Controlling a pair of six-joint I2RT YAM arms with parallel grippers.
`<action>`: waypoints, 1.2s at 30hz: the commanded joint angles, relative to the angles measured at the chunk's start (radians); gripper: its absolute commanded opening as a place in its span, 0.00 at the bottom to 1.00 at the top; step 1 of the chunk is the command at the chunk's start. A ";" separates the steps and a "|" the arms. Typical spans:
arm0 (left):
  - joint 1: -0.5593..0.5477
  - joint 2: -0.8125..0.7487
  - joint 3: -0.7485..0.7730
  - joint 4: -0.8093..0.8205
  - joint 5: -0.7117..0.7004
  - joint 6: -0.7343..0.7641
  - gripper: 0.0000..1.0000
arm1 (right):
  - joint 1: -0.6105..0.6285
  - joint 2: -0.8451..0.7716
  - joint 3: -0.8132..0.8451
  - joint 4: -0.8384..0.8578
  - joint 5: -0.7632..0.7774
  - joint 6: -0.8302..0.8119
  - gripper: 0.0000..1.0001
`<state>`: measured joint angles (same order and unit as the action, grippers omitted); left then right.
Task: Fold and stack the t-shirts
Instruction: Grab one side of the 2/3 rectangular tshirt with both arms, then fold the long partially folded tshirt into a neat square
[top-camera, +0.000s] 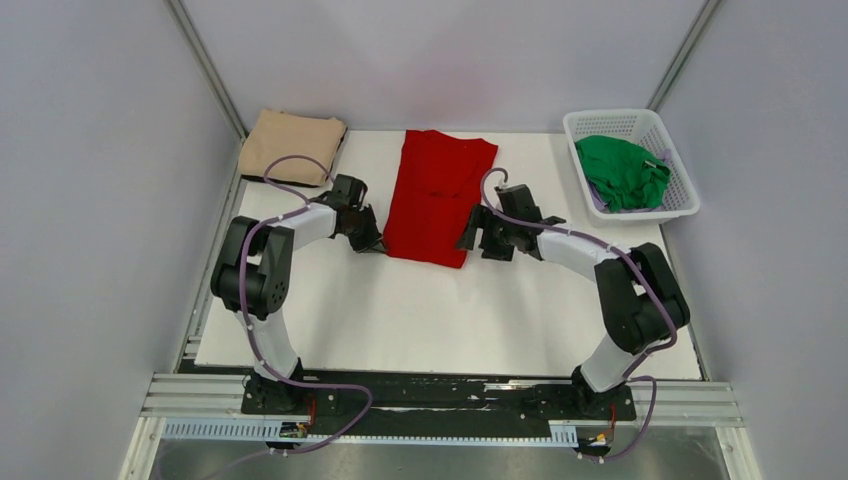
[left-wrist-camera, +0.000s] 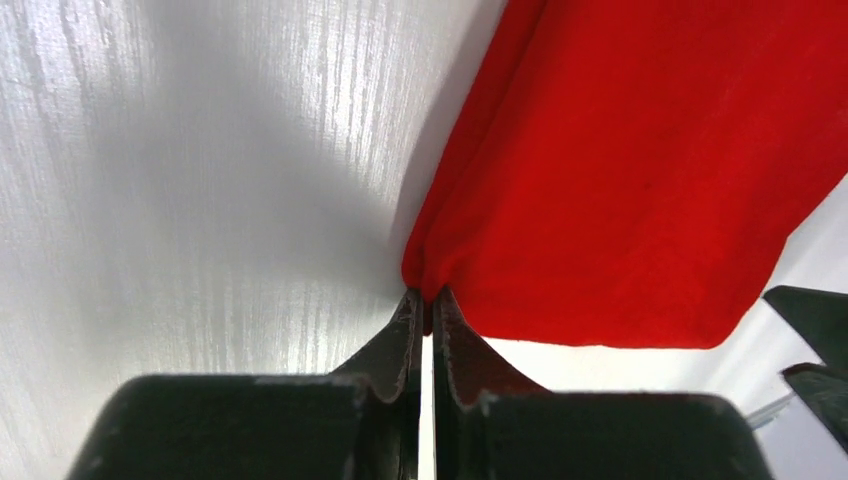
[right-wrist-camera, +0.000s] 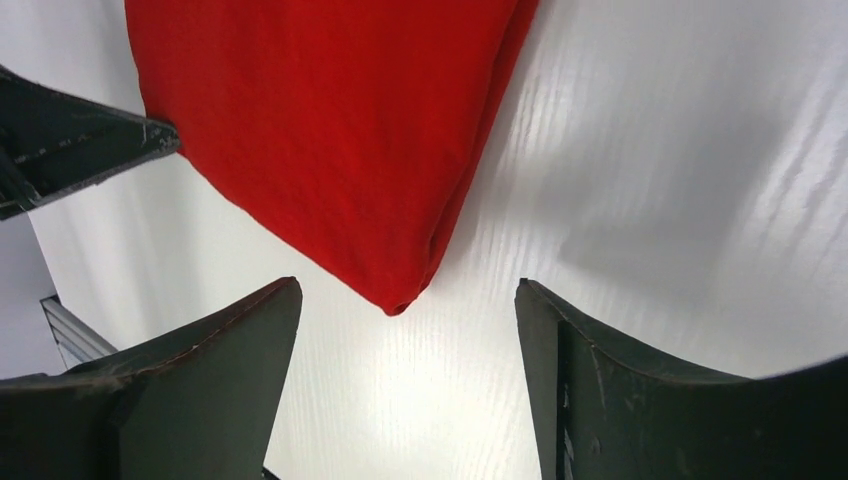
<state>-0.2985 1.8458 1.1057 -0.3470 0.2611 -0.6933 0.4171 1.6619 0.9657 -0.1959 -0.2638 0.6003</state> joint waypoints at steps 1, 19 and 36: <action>-0.001 0.059 0.004 -0.019 -0.072 0.014 0.00 | 0.039 0.008 -0.015 0.036 -0.054 0.003 0.76; -0.001 -0.029 -0.135 0.074 -0.022 0.000 0.00 | 0.134 0.129 -0.004 0.053 0.043 -0.017 0.16; -0.068 -0.712 -0.474 -0.117 0.027 -0.004 0.00 | 0.210 -0.209 -0.132 -0.152 -0.539 -0.177 0.00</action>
<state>-0.3363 1.3781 0.6495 -0.2993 0.2905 -0.6933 0.6090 1.5738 0.8383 -0.2638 -0.5503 0.4892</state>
